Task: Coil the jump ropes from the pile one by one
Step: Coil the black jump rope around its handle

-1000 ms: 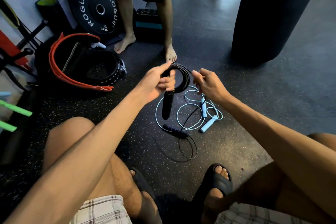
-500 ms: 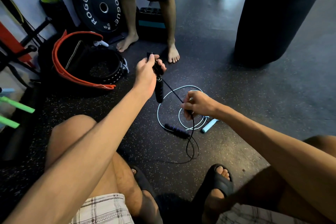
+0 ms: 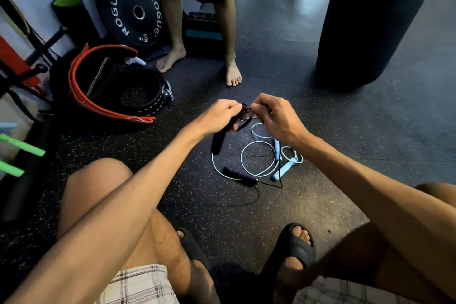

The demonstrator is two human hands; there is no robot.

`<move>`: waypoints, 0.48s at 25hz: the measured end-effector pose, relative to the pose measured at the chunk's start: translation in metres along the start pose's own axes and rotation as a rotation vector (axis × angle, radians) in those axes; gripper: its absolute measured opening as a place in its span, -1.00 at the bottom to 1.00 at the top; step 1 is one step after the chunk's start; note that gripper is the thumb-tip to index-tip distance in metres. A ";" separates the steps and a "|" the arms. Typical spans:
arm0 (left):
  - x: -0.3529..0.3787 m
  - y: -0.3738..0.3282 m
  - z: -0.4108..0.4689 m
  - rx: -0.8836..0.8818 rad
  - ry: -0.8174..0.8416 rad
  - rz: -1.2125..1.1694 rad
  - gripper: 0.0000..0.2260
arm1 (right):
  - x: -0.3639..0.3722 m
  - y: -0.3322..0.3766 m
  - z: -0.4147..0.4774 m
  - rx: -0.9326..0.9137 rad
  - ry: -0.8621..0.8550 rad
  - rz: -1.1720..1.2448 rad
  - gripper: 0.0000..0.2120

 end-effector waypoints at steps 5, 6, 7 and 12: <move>0.013 -0.010 -0.008 -0.053 0.227 -0.311 -0.61 | -0.010 -0.009 0.003 0.066 -0.113 0.031 -0.78; 0.013 -0.011 -0.009 -0.053 0.245 -0.350 -0.62 | -0.012 -0.012 0.003 0.098 -0.135 0.054 -0.77; 0.013 -0.012 -0.008 -0.055 0.264 -0.392 -0.64 | -0.013 -0.014 0.004 0.126 -0.153 0.075 -0.75; 0.012 -0.014 -0.011 -0.082 0.365 -0.711 -0.67 | -0.008 -0.025 0.003 0.238 -0.132 0.232 -0.78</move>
Point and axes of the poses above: each hand's wrist, its own z-axis towards the middle knuckle, its own x-axis out of the palm, y = z × x, the point moved 4 cm from there along z, towards the middle knuckle, and after that the axes turned 9 degrees about -x, right-handed, at the moved point
